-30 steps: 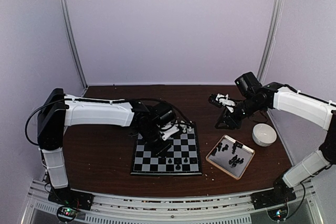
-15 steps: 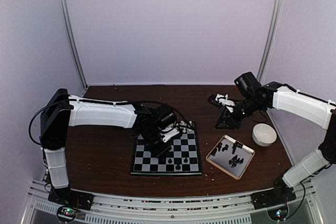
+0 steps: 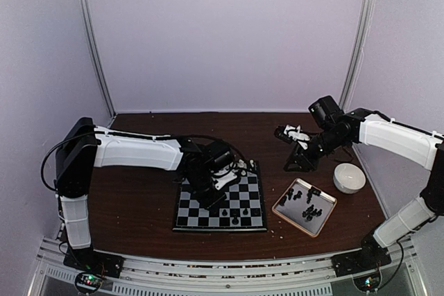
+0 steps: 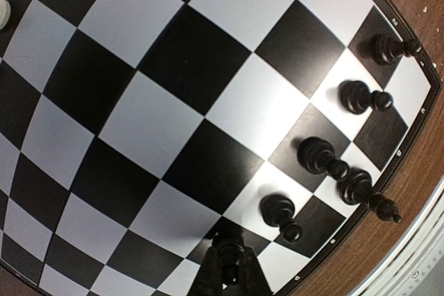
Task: Set up the chess pieces on the board
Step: Place the pawn at e7.
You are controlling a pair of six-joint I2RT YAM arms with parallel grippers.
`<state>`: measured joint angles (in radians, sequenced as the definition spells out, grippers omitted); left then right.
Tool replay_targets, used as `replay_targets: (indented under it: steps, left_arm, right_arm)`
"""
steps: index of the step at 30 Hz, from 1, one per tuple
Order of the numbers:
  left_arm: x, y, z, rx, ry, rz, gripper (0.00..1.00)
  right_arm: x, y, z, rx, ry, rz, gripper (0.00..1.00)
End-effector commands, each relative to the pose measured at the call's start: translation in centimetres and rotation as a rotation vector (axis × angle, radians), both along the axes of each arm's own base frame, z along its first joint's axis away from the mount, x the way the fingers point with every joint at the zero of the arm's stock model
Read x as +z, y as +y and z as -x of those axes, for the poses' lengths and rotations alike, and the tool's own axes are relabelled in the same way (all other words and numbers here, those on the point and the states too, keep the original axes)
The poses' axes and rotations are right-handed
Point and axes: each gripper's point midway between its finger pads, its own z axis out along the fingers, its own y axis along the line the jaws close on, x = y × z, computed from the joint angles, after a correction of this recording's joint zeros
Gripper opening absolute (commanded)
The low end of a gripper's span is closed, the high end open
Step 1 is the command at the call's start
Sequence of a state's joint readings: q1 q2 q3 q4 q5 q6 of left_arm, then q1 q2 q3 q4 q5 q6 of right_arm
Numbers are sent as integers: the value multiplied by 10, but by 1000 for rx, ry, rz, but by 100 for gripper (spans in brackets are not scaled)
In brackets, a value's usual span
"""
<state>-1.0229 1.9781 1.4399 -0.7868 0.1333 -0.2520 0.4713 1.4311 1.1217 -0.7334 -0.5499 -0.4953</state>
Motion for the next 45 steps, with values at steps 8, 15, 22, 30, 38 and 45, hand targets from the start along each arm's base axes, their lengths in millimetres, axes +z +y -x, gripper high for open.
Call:
replay_targets:
  steps: [8, 15, 22, 30, 38, 45]
  left_arm:
    - [-8, 6, -1, -14, -7, -36, 6]
    - [-9, 8, 2, -18, -1, -44, 6]
    - [-9, 7, 5, -25, 4, -45, 5]
    - [-8, 10, 7, -21, 3, -46, 5]
    - [-7, 12, 7, -18, 0, -48, 12]
    - [-2, 12, 3, -12, -20, -48, 19]
  right_arm:
    - [7, 3, -2, 16, -14, -3, 33]
    - [5, 4, -1, 18, -10, 0, 33]
    - [5, 4, -1, 20, -8, 2, 33]
    - [4, 5, -2, 22, -5, 4, 33]
    - [2, 6, -1, 25, 0, 9, 33]
    - [2, 6, 0, 28, 1, 10, 33]
